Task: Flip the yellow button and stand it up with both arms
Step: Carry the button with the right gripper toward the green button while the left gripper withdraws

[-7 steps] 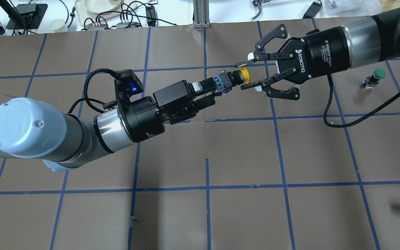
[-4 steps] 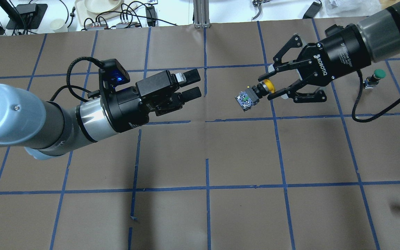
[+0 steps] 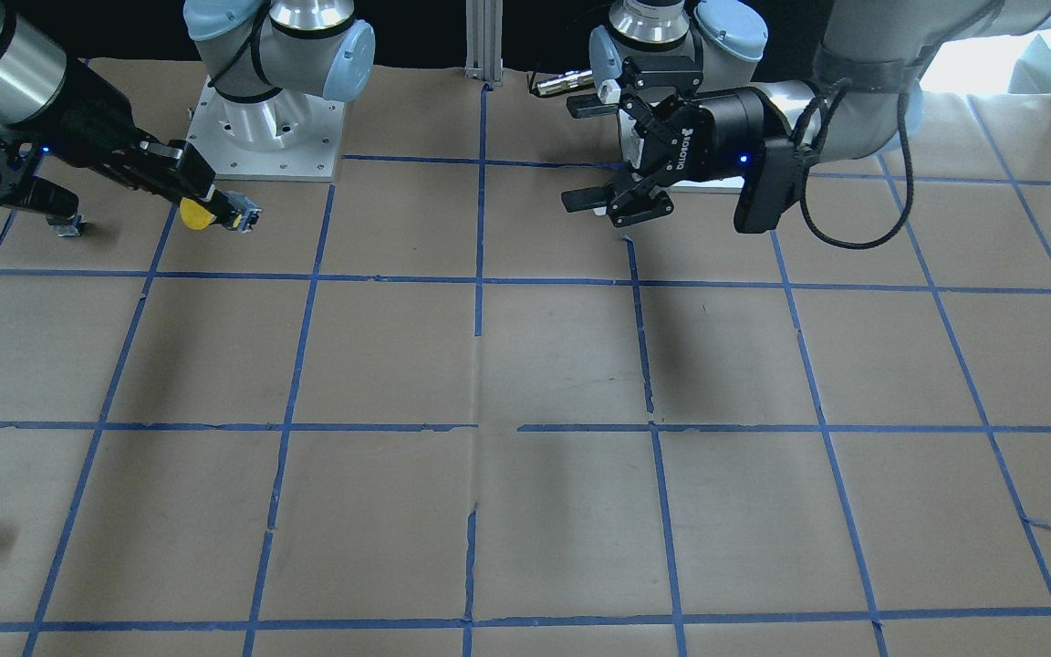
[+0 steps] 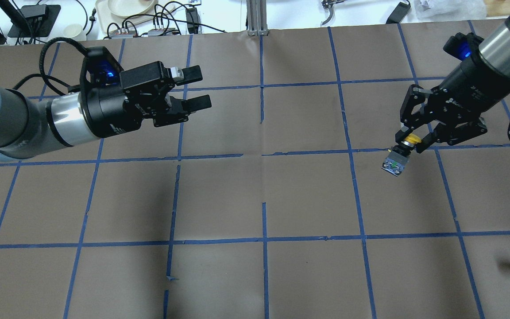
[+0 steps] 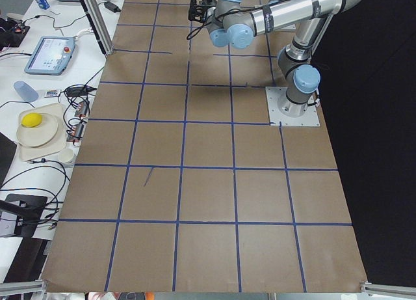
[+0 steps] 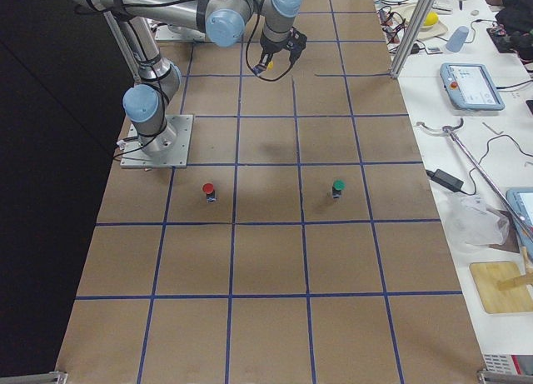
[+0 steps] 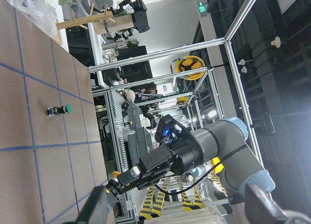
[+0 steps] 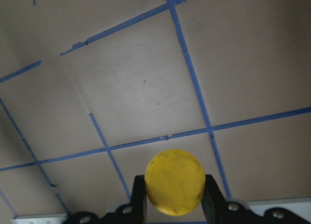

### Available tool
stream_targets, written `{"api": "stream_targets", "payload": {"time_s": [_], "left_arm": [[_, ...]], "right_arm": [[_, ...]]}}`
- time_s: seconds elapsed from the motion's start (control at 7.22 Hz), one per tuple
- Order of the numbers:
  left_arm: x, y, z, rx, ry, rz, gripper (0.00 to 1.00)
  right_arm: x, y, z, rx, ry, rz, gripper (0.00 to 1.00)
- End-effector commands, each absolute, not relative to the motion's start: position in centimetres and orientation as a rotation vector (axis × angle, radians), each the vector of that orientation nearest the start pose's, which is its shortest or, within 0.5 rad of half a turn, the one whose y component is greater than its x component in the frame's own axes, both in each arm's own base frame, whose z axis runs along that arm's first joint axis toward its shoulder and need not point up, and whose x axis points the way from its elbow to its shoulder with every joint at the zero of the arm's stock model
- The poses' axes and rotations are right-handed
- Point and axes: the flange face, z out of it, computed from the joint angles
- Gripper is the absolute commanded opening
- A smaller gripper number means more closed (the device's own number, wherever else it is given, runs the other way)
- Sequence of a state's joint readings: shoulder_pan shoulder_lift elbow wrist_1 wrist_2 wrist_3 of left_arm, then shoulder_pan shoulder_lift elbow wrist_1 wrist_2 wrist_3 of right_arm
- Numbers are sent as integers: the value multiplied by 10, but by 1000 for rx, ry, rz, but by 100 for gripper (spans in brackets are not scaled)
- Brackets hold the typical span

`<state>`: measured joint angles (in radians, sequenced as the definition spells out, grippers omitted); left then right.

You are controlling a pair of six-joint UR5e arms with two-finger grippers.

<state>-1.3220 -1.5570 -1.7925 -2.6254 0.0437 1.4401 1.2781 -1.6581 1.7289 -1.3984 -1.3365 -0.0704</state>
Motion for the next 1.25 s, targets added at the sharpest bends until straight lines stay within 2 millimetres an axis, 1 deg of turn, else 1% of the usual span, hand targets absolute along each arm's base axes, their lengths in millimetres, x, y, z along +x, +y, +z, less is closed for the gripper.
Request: {"api": "stream_targets", "payload": {"time_s": [0.0, 0.14, 0.28, 0.42, 0.55, 0.69, 0.83, 0.97, 1.11], "left_arm": [[-91, -501, 438, -42, -1664, 196, 100], [-85, -513, 453, -74, -1699, 146, 100], [-80, -521, 469, -88, -1744, 87, 100], [-76, -526, 476, -100, -1808, 22, 100], [-71, -529, 479, -119, -1925, -39, 100], [-66, -532, 477, -130, -2071, -101, 100], [-66, -527, 476, -166, -2222, -175, 100], [-64, -516, 484, -258, -2366, -220, 100], [-53, -513, 486, -281, -2523, -247, 100]], "right_arm": [[-21, -458, 406, -6, 3014, 145, 16], [-52, -454, 382, -170, 3084, 69, 16], [-85, -450, 366, -358, 3116, -31, 16], [-115, -442, 353, -442, 3126, -103, 16], [-147, -433, 345, -504, 3159, -190, 15], [-167, -431, 334, -650, 3120, -284, 13], [-190, -427, 315, -745, 3048, -332, 13], [-217, -423, 300, -808, 2937, -477, 13], [-243, -423, 269, -822, 2866, -507, 13]]}}
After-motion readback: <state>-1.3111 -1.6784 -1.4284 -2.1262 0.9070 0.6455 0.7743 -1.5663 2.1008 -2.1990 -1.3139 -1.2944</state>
